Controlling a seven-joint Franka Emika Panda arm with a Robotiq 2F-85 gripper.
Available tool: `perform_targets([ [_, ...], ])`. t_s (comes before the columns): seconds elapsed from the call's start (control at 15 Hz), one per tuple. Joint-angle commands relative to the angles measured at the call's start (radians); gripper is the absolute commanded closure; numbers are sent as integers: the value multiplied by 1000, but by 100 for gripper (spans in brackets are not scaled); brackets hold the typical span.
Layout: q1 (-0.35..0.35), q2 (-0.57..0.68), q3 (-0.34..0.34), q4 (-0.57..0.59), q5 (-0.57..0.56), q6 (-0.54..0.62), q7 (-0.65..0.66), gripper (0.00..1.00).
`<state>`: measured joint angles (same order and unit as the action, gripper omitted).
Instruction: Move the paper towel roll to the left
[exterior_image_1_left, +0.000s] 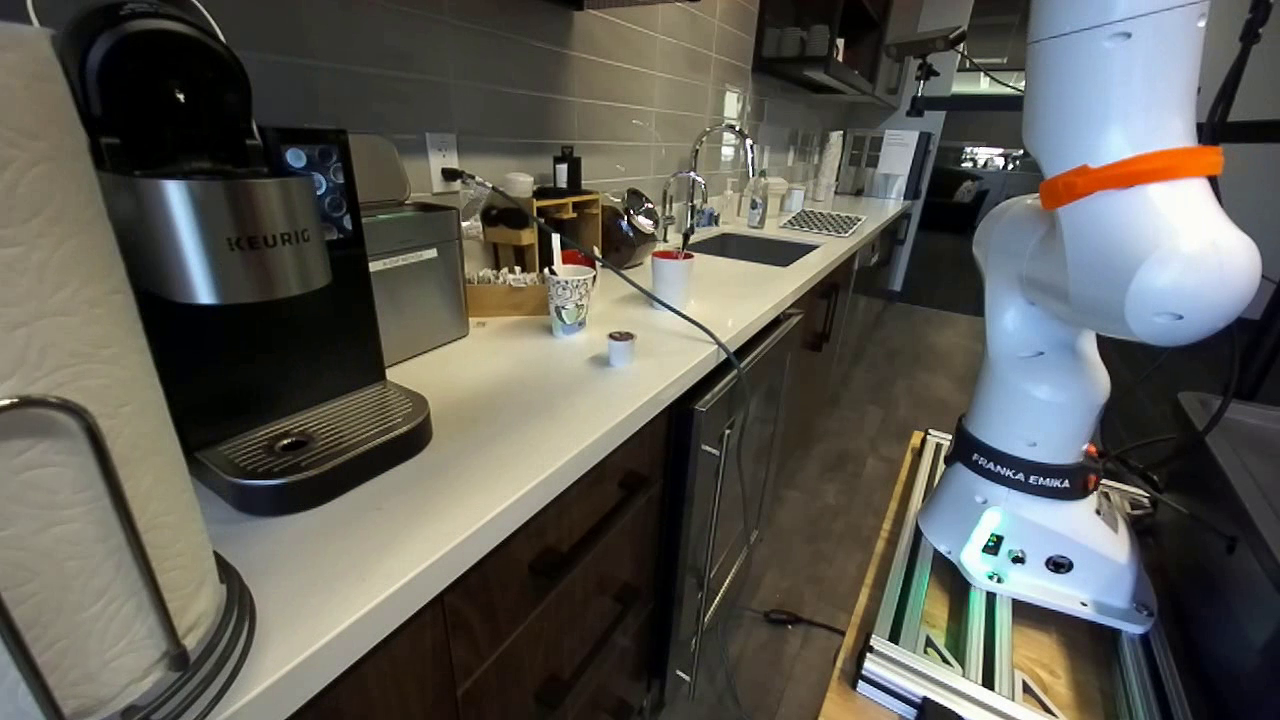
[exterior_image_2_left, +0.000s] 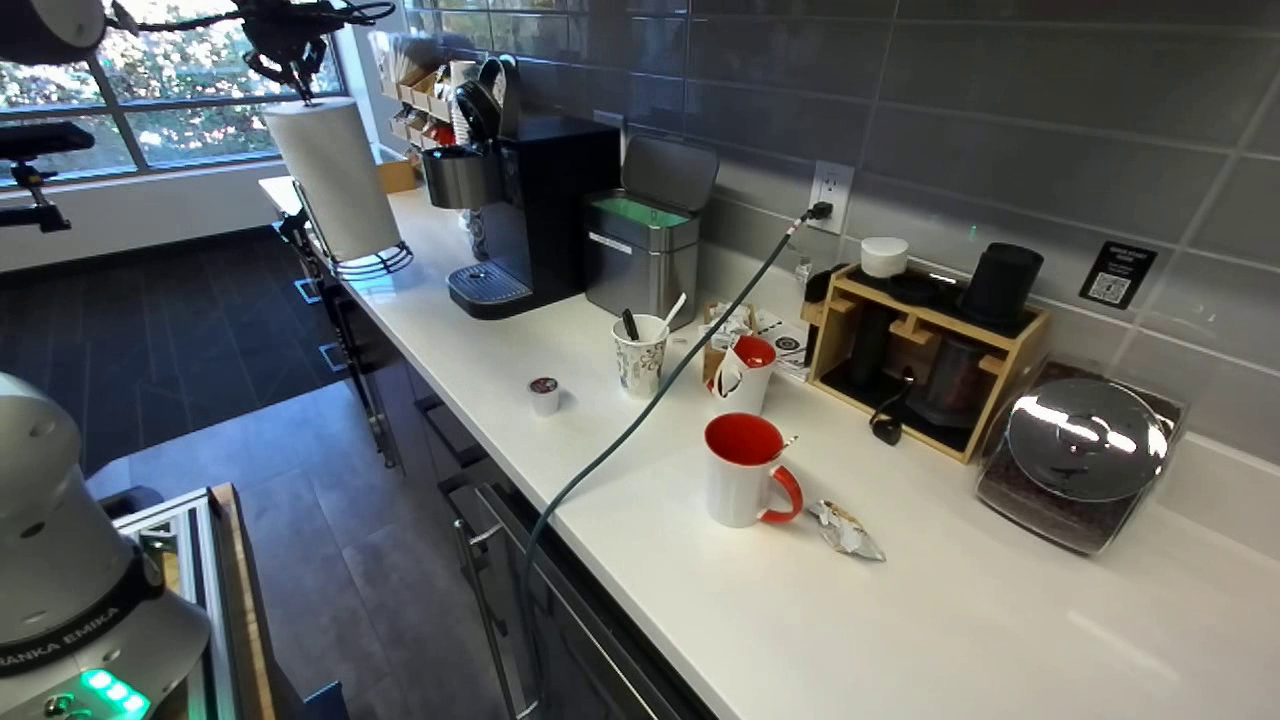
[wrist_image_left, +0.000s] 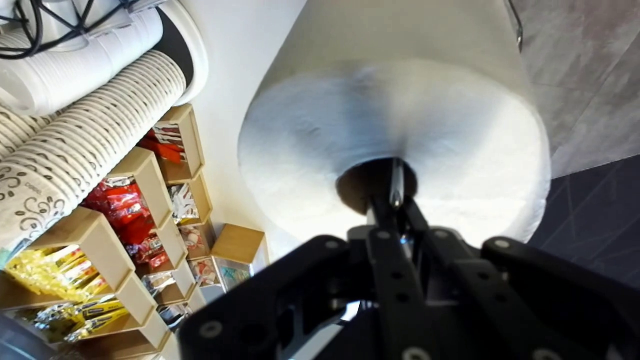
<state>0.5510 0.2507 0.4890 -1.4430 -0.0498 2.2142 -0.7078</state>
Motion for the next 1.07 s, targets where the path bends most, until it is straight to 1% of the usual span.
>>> perform_targets([
  [0.0, 38, 80, -11, 150, -89, -58, 21, 98],
  [0.2, 53, 120, -24, 207, -109, -83, 28, 98],
  [0.6, 74, 205, -44, 300, -87, -152, 28, 98],
  [0.67, 79, 215, -45, 312, -83, -161, 30, 85],
  [0.73, 84, 225, -48, 324, -84, -167, 30, 66],
  [0.87, 95, 234, -58, 356, -90, -161, 33, 53],
  [0.93, 91, 231, -49, 358, -98, -152, 38, 44],
  [1.0, 94, 231, -52, 367, -101, -147, 40, 38],
])
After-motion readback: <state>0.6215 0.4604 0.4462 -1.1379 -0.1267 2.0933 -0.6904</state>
